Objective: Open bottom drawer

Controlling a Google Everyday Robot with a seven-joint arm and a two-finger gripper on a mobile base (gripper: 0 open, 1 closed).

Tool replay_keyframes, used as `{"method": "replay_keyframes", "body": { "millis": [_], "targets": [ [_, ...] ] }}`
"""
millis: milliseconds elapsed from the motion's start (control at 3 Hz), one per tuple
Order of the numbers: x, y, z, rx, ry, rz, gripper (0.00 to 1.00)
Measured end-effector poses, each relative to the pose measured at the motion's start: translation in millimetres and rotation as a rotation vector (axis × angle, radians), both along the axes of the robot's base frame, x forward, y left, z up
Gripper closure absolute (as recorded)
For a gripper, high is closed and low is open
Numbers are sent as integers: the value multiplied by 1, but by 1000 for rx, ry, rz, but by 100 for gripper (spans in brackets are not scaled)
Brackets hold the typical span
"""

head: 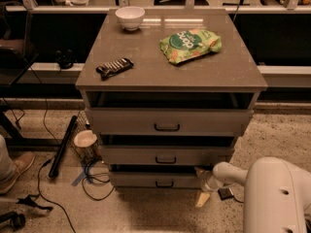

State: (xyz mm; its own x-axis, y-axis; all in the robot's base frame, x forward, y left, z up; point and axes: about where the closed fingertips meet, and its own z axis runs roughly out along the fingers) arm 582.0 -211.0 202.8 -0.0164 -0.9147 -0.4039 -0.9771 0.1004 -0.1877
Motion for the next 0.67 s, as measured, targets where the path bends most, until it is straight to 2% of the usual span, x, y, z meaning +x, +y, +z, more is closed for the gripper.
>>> {"method": "replay_keyframes", "body": {
  "millis": [333, 667],
  "targets": [
    [11, -6, -11, -25, -12, 5, 0],
    [18, -9, -26, 1, 2, 14, 0]
  ]
}}
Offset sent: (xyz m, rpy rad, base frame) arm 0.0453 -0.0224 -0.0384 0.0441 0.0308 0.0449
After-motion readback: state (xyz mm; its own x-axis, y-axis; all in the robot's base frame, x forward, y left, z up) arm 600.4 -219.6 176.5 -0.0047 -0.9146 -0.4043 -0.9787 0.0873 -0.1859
